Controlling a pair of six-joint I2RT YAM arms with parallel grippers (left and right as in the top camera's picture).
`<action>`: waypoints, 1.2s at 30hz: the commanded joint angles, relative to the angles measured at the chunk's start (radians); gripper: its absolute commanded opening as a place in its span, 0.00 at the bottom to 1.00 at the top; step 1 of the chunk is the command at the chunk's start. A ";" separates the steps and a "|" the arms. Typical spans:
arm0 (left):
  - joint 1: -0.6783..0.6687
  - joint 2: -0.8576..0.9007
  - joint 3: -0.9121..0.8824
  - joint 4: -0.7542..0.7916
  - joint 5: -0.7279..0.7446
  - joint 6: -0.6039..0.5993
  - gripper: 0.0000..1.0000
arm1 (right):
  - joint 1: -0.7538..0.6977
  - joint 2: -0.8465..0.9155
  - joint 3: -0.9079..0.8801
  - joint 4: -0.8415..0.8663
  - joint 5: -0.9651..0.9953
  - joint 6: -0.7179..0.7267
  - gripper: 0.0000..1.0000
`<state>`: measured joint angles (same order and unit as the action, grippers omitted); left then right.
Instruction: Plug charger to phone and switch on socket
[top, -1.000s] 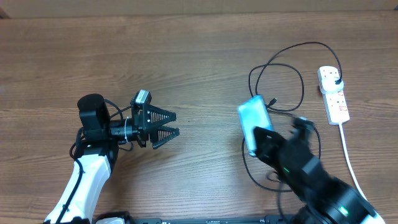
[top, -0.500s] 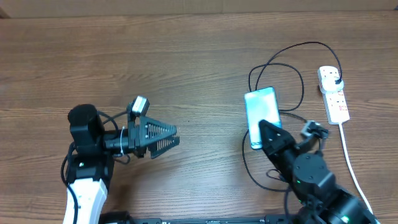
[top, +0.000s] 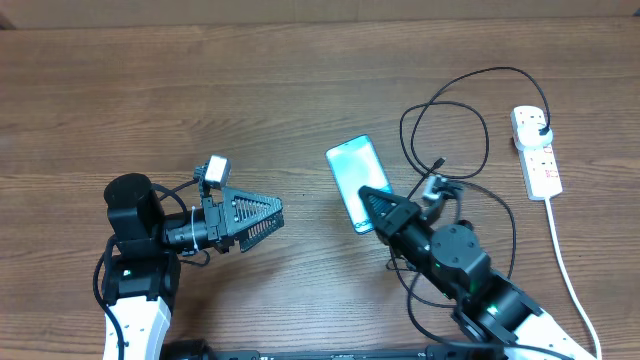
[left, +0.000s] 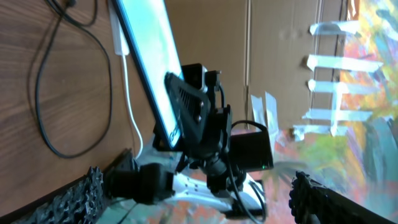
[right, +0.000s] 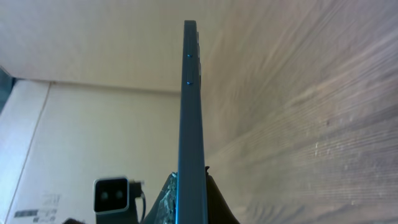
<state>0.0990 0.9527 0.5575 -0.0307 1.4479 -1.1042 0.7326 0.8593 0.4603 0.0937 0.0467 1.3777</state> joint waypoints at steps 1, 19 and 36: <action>0.005 0.002 -0.006 0.001 -0.079 -0.012 1.00 | -0.006 0.110 0.010 0.121 -0.172 0.063 0.04; -0.037 0.003 -0.006 -0.001 -0.354 -0.256 0.96 | -0.006 0.198 0.010 0.264 -0.209 0.294 0.04; -0.175 0.003 -0.006 0.000 -0.457 -0.563 0.82 | 0.073 0.198 0.010 0.287 -0.229 0.568 0.04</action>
<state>-0.0658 0.9539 0.5556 -0.0311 1.0080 -1.5852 0.7891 1.0691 0.4583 0.3580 -0.1783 1.8389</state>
